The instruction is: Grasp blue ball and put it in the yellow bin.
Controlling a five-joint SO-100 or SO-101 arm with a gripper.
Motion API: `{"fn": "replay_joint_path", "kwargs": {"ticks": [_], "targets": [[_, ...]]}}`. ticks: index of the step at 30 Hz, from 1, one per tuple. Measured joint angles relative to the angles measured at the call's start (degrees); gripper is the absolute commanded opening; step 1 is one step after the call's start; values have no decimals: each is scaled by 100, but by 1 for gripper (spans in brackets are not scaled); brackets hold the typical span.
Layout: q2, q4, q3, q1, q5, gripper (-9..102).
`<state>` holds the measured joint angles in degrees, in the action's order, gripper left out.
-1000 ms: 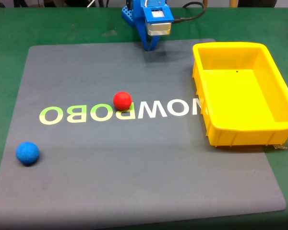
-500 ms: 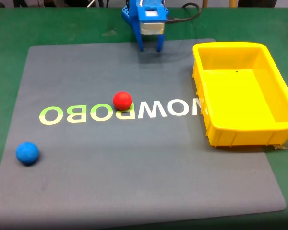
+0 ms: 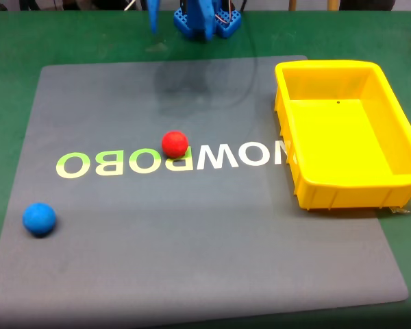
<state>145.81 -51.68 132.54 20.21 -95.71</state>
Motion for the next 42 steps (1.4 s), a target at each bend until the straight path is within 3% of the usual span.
{"fn": "replay_joint_path", "kwargs": {"ticks": [6,13,31,42], "targets": [[-2944,861,-1907,343,0,38],[-5344,1310,-3683,729,-141,38],[-9686,1362,-7620,1055,-229,37],[-11303,1819,-9325,1055,-193,37]]}}
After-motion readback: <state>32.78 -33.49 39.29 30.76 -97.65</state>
